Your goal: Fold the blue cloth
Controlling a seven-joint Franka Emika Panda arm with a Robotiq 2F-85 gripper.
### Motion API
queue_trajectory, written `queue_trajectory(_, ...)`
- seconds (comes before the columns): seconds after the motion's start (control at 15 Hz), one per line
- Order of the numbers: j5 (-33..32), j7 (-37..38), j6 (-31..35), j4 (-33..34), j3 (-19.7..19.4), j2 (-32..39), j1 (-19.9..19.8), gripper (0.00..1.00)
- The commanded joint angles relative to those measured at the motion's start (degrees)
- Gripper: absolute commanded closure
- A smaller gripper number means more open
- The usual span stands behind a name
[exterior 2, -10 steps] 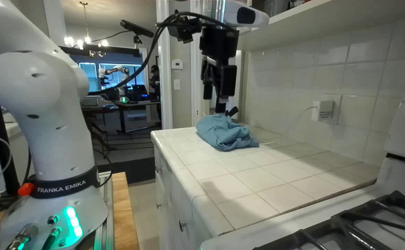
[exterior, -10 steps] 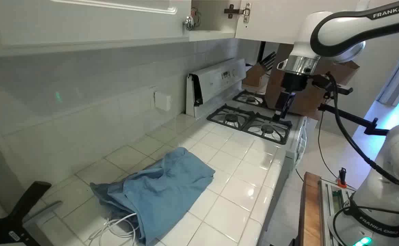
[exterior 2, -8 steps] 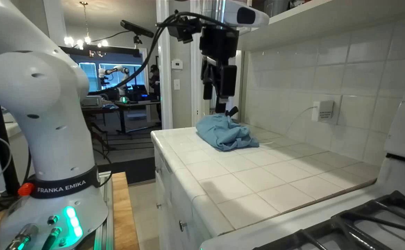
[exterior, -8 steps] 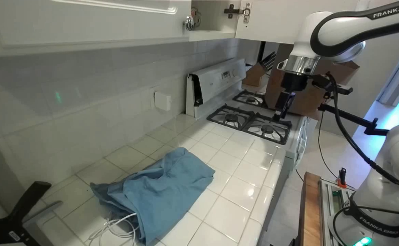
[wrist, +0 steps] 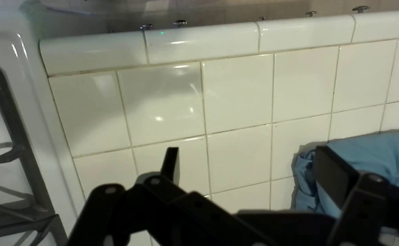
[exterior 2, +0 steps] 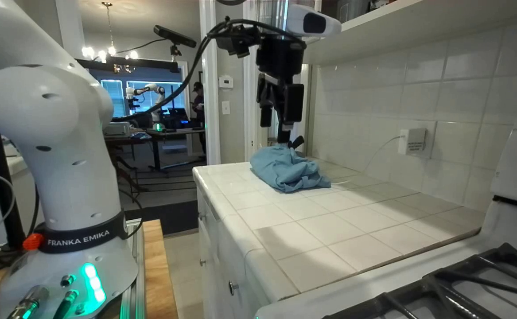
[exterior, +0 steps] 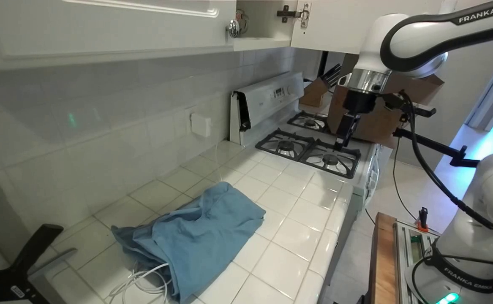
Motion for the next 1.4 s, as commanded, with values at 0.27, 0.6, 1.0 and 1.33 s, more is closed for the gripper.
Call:
queue_trajectory(0.27, 6.84, -1.12, 21.13, -0.02, 6.92, 11.51, 8.26, 0.0)
queue_trajectory(0.6, 14.79, -3.29, 32.64, 1.25, 8.54, 20.51, 14.84, 0.0)
queue_trajectory(1.0, 24.42, -9.04, 35.93, 3.29, 9.7, 28.05, 18.33, 0.0)
queue_trajectory(1.33, 23.83, -8.12, 35.74, 2.88, 12.67, 29.2, 16.03, 0.0)
